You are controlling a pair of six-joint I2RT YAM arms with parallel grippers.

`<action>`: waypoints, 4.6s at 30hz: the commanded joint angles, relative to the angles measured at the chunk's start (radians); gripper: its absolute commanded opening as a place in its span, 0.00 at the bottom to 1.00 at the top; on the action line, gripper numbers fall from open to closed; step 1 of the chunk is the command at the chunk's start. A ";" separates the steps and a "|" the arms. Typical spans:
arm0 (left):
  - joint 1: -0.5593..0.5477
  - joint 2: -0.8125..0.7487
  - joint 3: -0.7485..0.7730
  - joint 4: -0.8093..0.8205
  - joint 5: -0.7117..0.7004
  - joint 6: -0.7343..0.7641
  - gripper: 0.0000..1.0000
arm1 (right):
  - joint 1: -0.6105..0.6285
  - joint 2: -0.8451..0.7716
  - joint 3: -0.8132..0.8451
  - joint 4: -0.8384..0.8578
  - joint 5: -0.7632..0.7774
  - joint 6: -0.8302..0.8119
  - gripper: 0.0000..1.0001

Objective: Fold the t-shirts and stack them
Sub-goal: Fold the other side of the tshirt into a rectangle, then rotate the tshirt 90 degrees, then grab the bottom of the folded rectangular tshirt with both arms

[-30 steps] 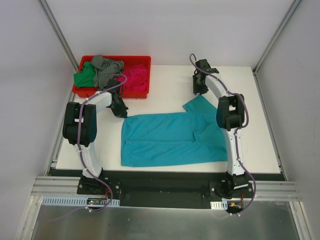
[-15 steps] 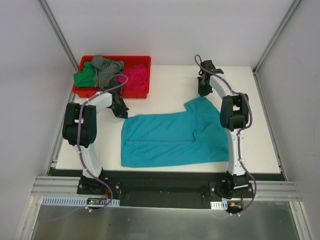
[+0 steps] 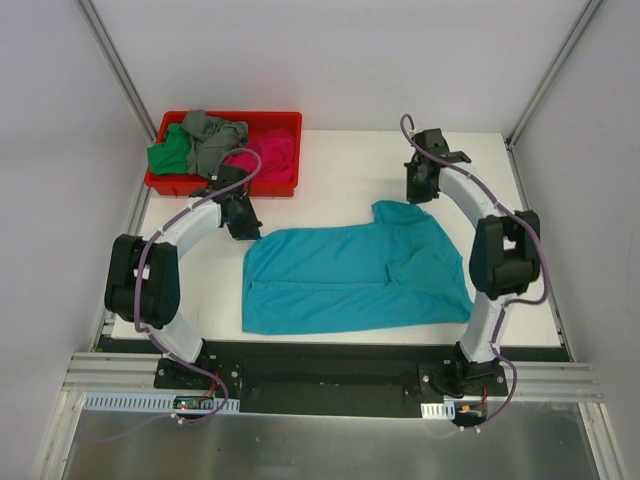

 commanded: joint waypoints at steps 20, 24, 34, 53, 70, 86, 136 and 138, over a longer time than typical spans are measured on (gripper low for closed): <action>-0.035 -0.440 -0.402 0.057 0.003 -0.005 0.00 | 0.010 -0.741 -0.621 -0.057 0.085 0.028 0.01; -0.035 -0.471 -0.429 0.057 -0.007 -0.007 0.00 | 0.008 -0.804 -0.658 -0.086 0.060 0.025 0.01; -0.035 -0.457 -0.464 0.055 -0.019 -0.002 0.02 | 0.016 -0.894 -0.840 -0.131 0.009 0.106 0.06; -0.163 -0.413 -0.246 0.006 0.091 -0.041 0.99 | 0.019 -0.950 -0.954 0.148 -0.354 0.461 0.96; -0.200 -0.207 -0.439 0.157 0.243 -0.142 0.99 | -0.019 -0.102 -0.427 0.159 -0.242 0.393 0.96; -0.570 -0.017 -0.268 0.313 0.214 -0.441 0.99 | 0.016 0.644 0.755 0.026 -0.517 0.195 0.96; -0.532 -0.362 -0.653 0.307 0.076 -0.295 0.02 | 0.746 -0.744 -1.046 0.285 0.020 0.566 0.57; -0.530 -0.373 -0.659 0.312 0.067 -0.295 0.00 | 0.758 -0.744 -1.054 0.285 0.029 0.581 0.45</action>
